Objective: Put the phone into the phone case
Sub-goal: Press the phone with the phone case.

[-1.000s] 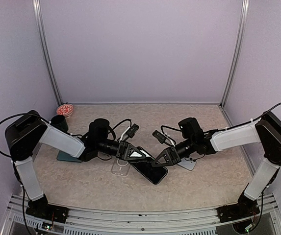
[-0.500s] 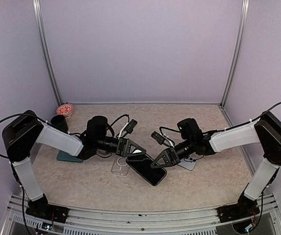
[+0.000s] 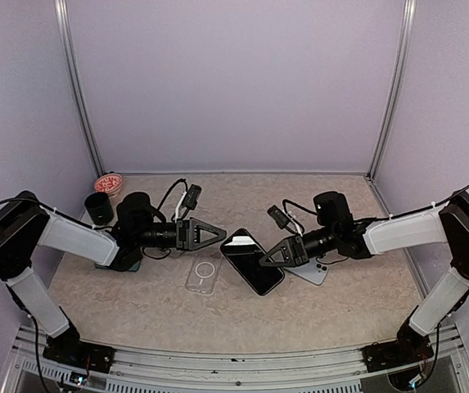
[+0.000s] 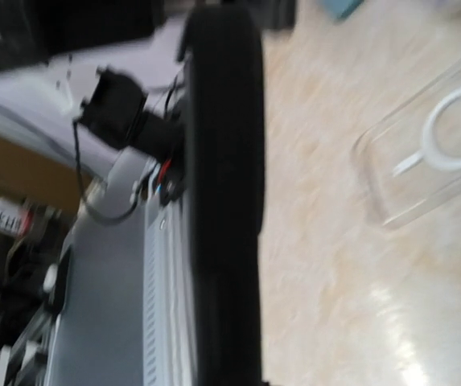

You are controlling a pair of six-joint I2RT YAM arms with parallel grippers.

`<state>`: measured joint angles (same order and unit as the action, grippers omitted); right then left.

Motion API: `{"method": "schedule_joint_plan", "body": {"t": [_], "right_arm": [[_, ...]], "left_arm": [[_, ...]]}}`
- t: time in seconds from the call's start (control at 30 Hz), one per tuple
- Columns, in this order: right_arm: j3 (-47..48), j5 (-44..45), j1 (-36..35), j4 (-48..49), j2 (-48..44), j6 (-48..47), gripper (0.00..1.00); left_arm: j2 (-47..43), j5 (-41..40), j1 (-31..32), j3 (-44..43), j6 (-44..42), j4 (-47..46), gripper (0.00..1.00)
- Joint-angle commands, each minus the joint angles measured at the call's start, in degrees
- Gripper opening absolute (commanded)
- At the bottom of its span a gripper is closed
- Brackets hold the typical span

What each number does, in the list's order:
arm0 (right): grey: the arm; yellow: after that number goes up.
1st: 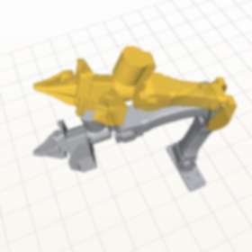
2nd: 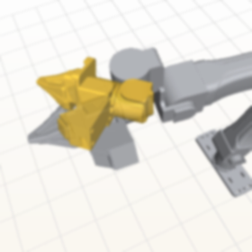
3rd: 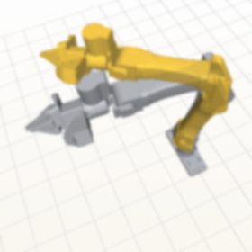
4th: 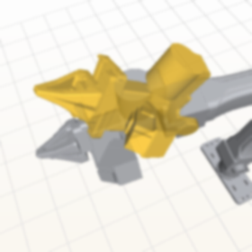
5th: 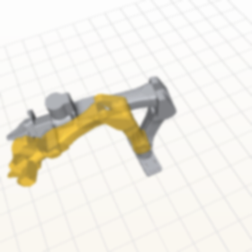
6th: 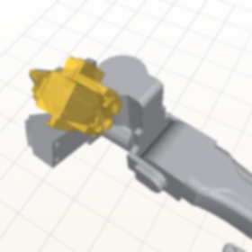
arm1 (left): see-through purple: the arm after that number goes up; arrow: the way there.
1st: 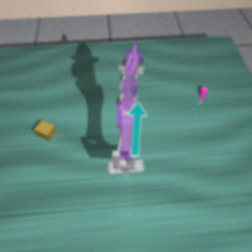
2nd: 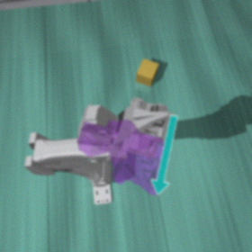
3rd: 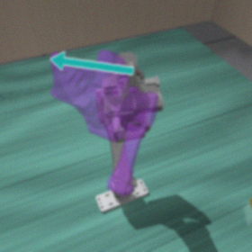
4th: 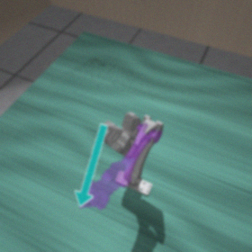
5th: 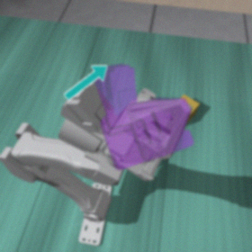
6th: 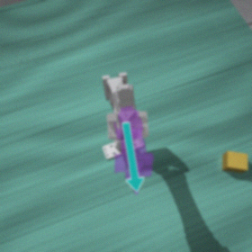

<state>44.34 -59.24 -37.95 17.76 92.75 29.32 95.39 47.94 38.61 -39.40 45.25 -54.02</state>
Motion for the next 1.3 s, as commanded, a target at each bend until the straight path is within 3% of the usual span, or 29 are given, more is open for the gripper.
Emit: {"method": "schedule_joint_plan", "body": {"t": [0.0,0.27,0.63,1.0,1.27], "right_arm": [[-1.4,1.5,2.06,9.01,-6.51,3.43,0.0],[-2.94,7.7,2.97,13.24,-12.78,6.05,0.0],[-5.75,8.96,2.89,27.6,-9.29,16.22,0.0],[-6.38,11.24,2.4,27.21,-8.67,15.42,0.0],[-6.15,13.89,1.96,24.13,-8.76,12.85,0.0]], "left_arm": [[-0.54,-1.44,0.02,1.97,2.32,-5.92,0.91],[2.78,-1.8,3.0,0.75,5.58,-11.35,0.94],[10.57,-1.45,8.7,-5.98,7.88,-13.4,0.91],[15.08,-0.7,9.54,-9.8,9.75,-11.3,0.7],[17.34,0.5,10.02,-11.09,10.91,-11.73,0.43]]}}
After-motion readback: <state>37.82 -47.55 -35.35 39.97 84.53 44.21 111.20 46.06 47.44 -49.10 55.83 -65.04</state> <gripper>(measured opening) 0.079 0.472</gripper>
